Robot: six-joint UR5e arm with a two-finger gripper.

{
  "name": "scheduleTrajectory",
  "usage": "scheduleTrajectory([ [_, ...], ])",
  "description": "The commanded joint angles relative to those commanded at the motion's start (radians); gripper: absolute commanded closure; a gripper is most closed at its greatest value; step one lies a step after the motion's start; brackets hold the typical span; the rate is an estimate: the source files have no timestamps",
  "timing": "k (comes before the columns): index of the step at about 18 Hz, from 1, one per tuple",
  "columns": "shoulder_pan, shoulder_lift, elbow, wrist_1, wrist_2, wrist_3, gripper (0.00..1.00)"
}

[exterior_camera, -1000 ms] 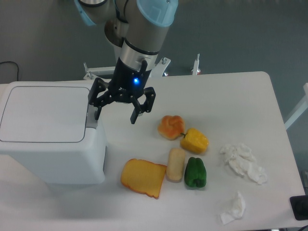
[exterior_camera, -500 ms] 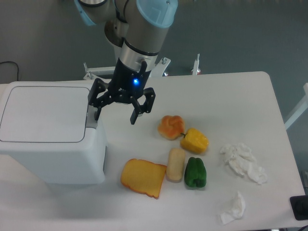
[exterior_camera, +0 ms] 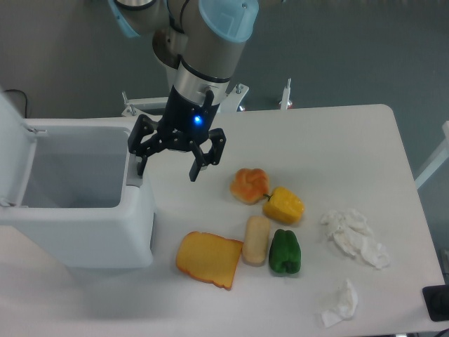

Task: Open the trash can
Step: 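Press the grey tab so the white lid flips up, then raise the gripper away from the opened trash can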

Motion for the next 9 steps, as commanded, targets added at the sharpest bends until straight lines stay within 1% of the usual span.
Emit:
scheduleTrajectory([
  [9,0.002,0.002,0.020,0.002,0.000,0.006,0.00],
])
